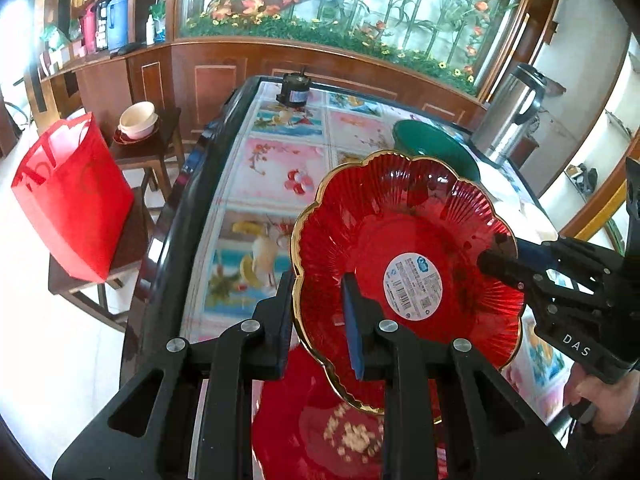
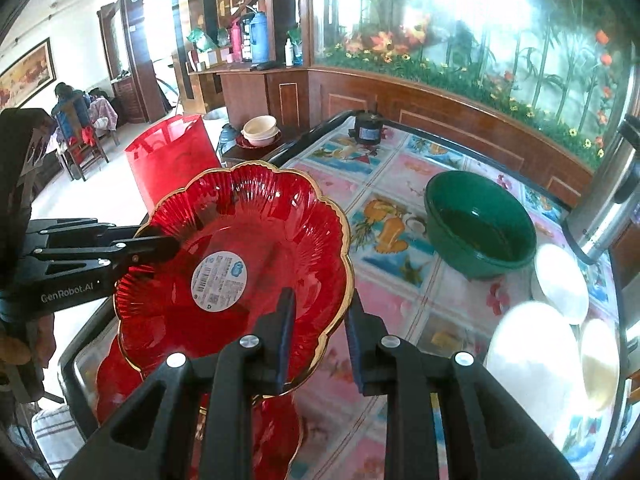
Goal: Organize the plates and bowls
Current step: 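Lift the small red plate and lower it onto the wedding plate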
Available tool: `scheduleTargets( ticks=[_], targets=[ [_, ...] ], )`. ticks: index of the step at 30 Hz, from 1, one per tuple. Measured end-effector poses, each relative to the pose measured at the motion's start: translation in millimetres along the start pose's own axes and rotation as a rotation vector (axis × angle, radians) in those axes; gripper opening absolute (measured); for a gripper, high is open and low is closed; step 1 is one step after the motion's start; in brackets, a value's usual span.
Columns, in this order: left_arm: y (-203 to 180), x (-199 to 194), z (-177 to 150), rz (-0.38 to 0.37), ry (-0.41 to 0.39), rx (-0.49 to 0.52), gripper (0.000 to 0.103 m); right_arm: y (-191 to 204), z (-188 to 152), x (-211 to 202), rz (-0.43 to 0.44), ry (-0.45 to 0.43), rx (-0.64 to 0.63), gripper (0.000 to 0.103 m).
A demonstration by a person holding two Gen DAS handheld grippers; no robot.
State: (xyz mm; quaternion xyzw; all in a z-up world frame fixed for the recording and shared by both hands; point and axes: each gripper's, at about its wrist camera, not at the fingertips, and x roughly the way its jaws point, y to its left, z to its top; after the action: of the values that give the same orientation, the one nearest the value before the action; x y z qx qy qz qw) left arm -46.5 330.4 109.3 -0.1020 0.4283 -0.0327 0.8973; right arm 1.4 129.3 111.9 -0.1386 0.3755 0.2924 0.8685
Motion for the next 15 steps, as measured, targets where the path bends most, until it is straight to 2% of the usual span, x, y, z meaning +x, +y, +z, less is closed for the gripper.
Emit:
scheduleTargets(
  ticks=[6,15],
  targets=[
    [-6,-16,-31,-0.008,0.016,0.011,0.022,13,-24,-10,0.006,0.016,-0.008,0.025],
    [-5,-13,-73,-0.015,0.069,-0.01,0.022,25,-68,-5,0.027,0.086,-0.015,0.026]
  ],
)
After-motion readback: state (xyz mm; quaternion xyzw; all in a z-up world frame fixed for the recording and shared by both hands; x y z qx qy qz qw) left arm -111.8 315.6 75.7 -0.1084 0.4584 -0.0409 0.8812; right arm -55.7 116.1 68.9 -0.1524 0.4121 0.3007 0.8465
